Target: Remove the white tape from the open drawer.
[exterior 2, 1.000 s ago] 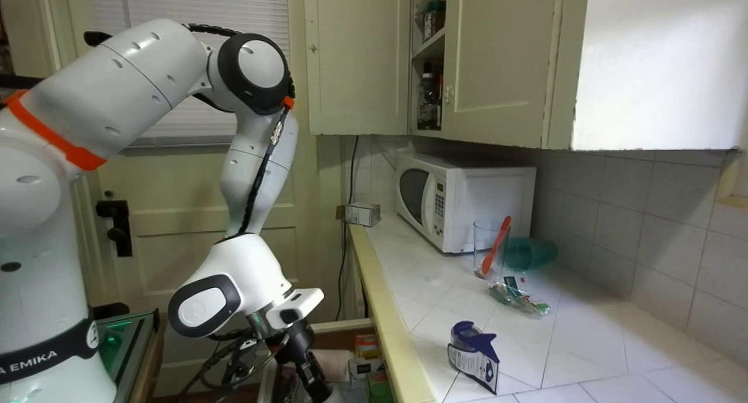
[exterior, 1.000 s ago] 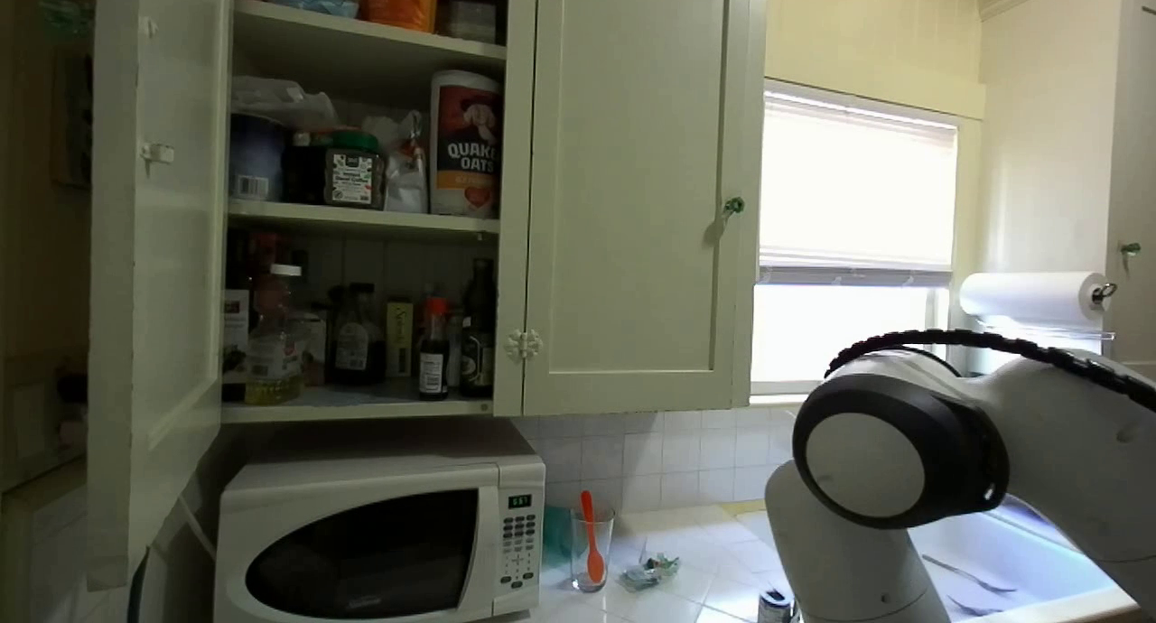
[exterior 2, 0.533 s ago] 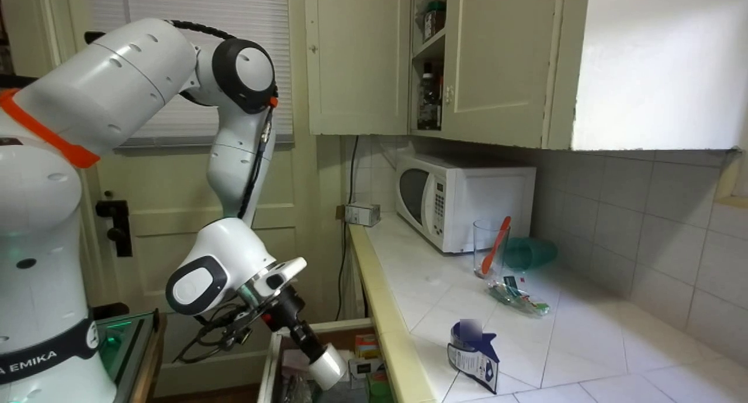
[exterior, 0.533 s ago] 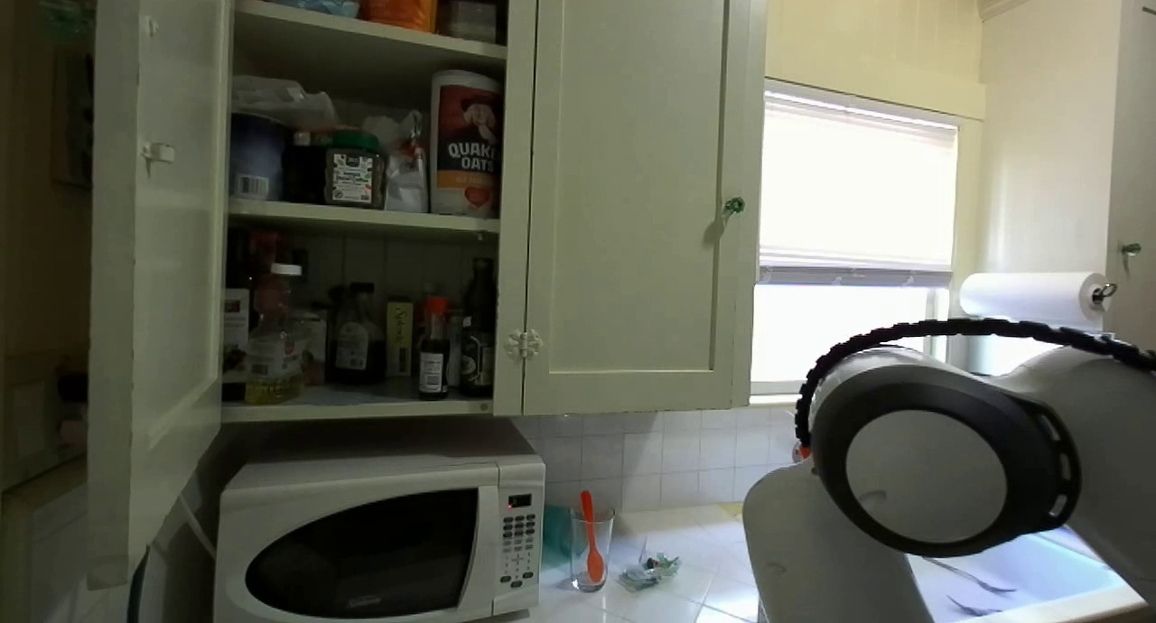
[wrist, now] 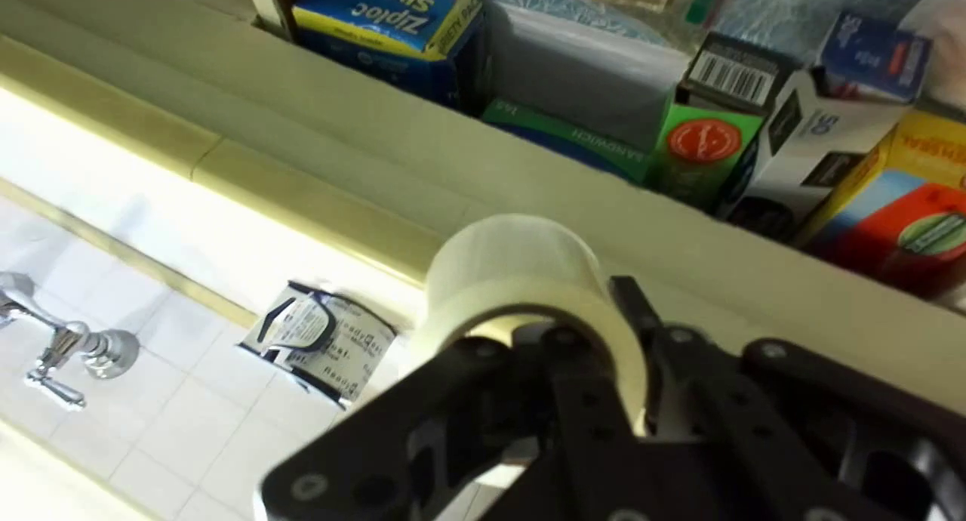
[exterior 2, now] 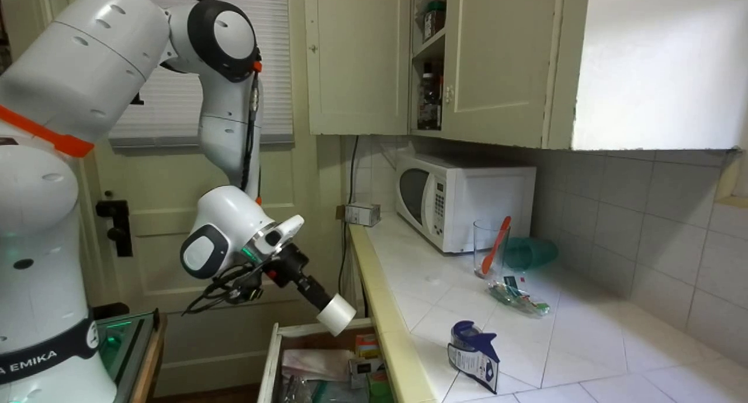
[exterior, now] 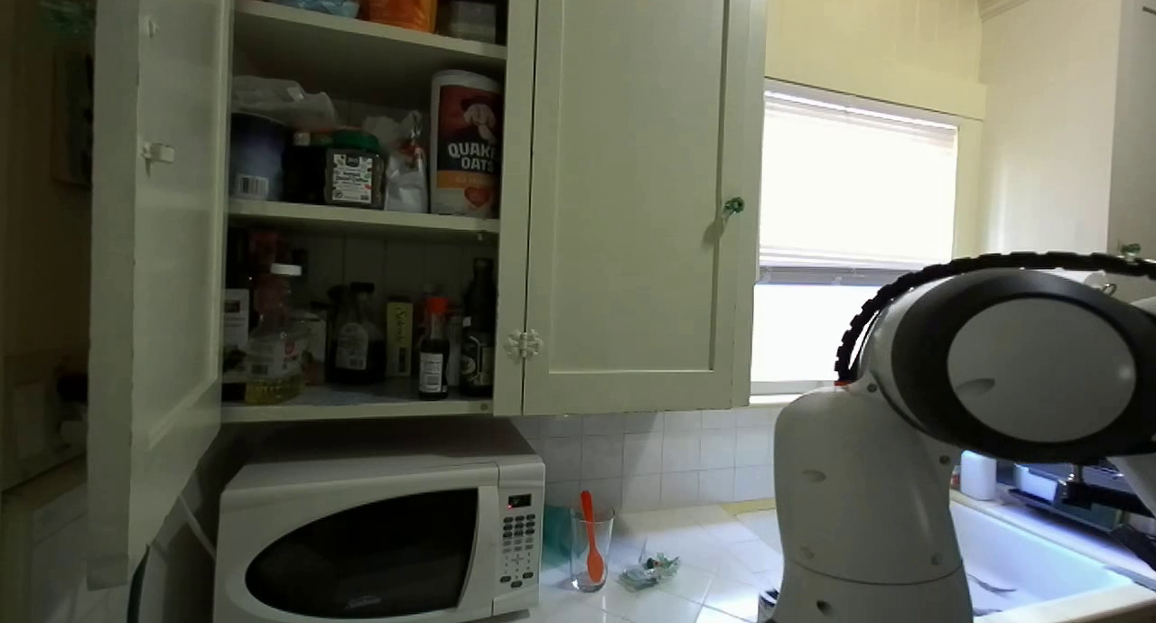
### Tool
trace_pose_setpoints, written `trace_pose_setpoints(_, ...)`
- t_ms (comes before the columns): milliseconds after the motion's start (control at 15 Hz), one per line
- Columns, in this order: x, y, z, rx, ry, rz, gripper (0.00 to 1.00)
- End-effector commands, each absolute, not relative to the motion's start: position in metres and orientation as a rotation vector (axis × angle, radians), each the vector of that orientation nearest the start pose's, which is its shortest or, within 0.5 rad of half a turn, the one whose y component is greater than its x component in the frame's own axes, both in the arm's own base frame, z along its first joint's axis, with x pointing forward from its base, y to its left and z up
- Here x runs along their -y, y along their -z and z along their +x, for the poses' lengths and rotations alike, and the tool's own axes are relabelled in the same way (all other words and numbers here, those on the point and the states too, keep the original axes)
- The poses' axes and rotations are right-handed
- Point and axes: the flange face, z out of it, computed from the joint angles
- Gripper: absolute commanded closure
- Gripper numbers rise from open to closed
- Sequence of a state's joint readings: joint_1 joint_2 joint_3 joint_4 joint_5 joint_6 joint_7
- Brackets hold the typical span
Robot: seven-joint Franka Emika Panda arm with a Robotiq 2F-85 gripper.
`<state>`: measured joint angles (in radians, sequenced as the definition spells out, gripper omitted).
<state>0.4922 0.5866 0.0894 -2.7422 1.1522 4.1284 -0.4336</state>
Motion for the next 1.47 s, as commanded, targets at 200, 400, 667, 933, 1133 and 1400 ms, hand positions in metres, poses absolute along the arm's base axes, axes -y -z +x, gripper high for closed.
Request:
trace_pose_setpoints(200, -0.027, -0.219, 0.370, 0.337, -0.996, 2.588, 0.96)
trace_pose_setpoints(400, -0.025, -0.212, 0.380, 0.298, -0.976, 2.609, 0.85)
trace_pose_setpoints(667, -0.003, -0.234, 0.393, 0.295, -0.974, 2.662, 0.85)
trace_pose_setpoints(933, 0.026, -0.257, 0.408, 0.337, -0.974, 2.678, 0.96)
trace_pose_setpoints(1133, 0.054, -0.269, 0.427, 0.266, -0.921, 2.755, 0.96)
trace_pose_setpoints(1400, 0.080, -0.266, 0.450, 0.035, -0.798, 2.857, 0.96)
